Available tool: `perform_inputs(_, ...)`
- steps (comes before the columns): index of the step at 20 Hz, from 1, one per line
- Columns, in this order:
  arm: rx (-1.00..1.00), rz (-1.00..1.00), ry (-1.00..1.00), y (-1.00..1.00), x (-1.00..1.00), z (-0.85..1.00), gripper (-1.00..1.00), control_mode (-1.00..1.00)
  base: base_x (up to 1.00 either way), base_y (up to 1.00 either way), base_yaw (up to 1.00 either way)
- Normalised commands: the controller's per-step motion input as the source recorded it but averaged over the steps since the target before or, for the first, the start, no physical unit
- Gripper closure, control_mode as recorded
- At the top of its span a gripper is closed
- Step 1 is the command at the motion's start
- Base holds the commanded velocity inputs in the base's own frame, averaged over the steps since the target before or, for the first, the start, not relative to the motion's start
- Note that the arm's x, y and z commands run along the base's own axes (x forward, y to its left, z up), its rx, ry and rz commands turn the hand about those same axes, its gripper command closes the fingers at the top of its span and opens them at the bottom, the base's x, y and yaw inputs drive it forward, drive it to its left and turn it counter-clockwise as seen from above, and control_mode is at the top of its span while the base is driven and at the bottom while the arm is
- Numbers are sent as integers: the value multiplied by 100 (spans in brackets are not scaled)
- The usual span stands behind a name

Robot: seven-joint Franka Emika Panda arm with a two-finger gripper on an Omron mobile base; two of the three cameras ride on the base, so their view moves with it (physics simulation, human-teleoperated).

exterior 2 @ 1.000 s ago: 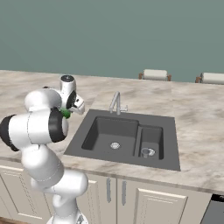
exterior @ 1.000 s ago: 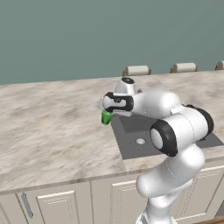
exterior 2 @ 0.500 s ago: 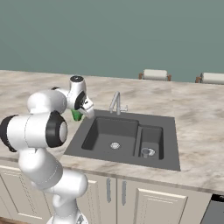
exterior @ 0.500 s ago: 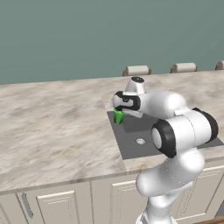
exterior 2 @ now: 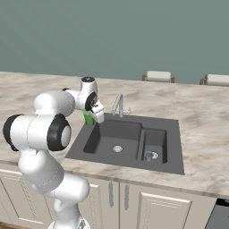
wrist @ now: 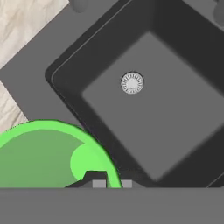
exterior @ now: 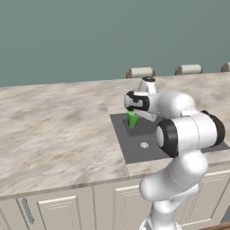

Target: Move any existing items from the left basin to the right basin for drying. Then move the cup from the counter to the left basin of the sink for washing.

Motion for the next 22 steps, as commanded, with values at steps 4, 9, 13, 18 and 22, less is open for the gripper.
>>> perform_inputs(4, 0, -23, 0, -36, -25, -36, 100, -100, 0, 0, 0)
perform_inputs(9, 0, -20, 0, -24, -16, -39, 100, -100, 0, 0, 0)
perform_inputs(13, 0, -14, 0, -7, 0, -35, 100, -100, 0, 0, 0)
perform_inputs(18, -2, -8, 1, 0, 0, -31, 100, -100, 0, 0, 0)
perform_inputs(22, 0, -3, 0, -1, 0, -25, 100, -100, 0, 0, 0)
